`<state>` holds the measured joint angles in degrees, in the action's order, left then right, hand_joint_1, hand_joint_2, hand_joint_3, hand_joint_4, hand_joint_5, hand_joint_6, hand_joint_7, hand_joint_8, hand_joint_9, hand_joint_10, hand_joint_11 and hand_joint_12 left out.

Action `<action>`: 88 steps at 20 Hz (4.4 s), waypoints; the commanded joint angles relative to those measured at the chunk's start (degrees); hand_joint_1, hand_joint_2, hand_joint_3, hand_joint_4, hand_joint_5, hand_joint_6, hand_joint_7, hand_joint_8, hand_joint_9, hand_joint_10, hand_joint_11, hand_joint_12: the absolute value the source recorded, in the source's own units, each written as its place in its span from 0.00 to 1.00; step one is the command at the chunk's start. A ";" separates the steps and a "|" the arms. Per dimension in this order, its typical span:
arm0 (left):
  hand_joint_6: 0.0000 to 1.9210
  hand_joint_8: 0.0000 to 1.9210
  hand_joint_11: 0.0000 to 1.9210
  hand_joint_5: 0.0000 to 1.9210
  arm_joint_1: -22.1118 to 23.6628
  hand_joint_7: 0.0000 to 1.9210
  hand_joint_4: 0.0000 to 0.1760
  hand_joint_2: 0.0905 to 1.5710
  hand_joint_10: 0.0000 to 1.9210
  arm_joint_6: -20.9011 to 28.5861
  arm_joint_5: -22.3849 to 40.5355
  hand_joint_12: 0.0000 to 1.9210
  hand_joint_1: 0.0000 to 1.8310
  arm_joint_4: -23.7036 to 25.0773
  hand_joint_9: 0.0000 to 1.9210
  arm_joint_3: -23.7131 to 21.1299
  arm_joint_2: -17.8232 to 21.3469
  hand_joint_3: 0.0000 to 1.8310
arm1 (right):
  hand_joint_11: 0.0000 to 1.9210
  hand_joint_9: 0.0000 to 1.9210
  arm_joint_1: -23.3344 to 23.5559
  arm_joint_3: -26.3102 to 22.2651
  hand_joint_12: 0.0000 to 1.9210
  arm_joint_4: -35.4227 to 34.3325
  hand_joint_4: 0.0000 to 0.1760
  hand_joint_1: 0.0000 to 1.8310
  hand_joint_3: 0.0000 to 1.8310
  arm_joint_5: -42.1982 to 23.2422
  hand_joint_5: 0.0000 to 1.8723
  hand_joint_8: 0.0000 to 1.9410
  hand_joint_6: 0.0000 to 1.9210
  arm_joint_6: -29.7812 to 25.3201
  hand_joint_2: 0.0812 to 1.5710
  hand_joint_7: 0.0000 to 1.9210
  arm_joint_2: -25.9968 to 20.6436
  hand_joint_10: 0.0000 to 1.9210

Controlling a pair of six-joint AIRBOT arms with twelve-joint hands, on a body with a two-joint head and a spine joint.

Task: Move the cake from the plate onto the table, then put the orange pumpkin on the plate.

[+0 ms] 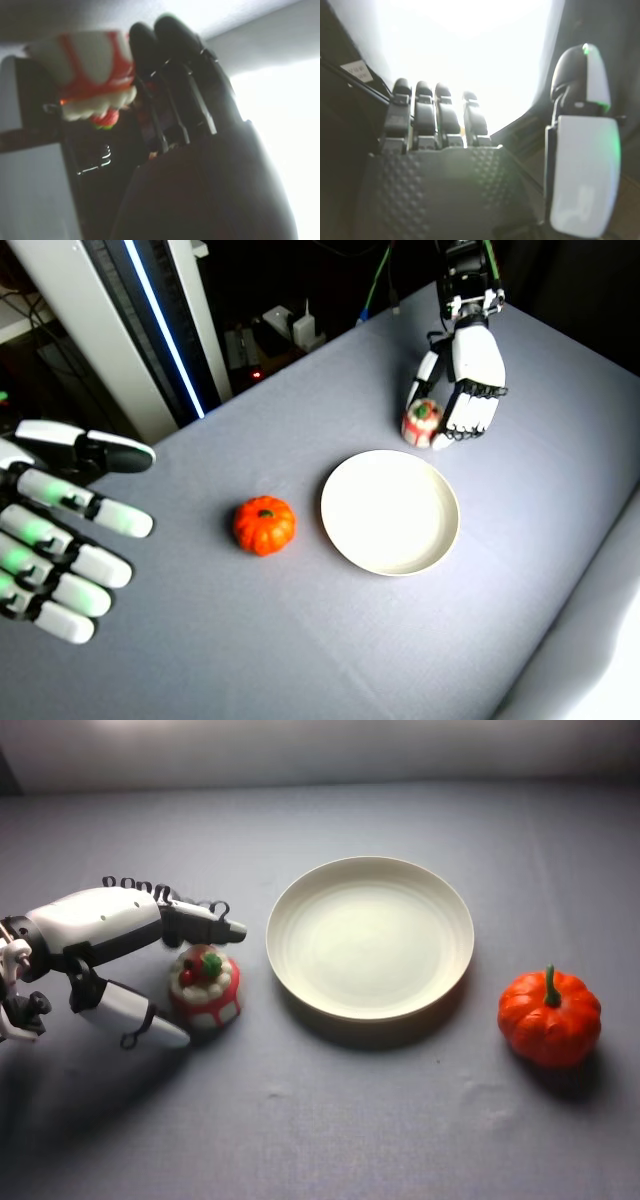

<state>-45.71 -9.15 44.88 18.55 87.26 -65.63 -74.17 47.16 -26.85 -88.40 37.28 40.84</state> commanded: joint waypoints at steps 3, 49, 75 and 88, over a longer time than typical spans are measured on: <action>0.00 0.00 0.00 0.05 0.71 0.08 0.00 0.48 0.04 0.16 4.65 0.49 0.61 -2.41 0.10 0.24 0.48 0.00 | 0.00 0.00 0.16 0.08 0.00 -0.51 0.45 0.40 0.00 -7.29 0.00 0.00 0.00 -0.72 0.59 0.00 -0.21 0.00; 0.00 0.00 0.01 0.00 1.34 0.00 0.58 0.64 0.32 0.16 30.19 0.96 0.58 -19.45 0.00 -10.48 12.41 0.00 | 0.00 0.00 29.09 21.13 0.05 30.85 0.36 0.44 0.00 52.50 0.01 0.00 0.00 -2.31 0.53 0.00 17.09 0.00; 0.00 0.00 0.04 0.00 1.61 0.00 0.10 0.60 0.34 0.16 29.67 0.96 0.62 -18.77 0.00 -10.23 11.60 0.00 | 0.40 0.42 34.49 20.37 0.94 34.03 0.00 0.68 0.00 53.16 0.46 0.69 0.54 -2.32 0.73 0.48 15.27 0.82; 0.00 0.00 0.00 0.00 1.69 0.00 0.38 0.48 0.25 0.16 28.90 0.95 0.50 -17.65 0.00 -8.80 9.94 0.00 | 0.41 0.46 47.52 21.54 0.87 43.49 0.00 0.67 0.00 52.14 0.45 0.61 0.56 -2.33 0.72 0.51 18.00 0.72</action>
<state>-44.69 -9.17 67.42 2.85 78.04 -55.77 -27.59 68.55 17.52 -30.26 35.14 59.02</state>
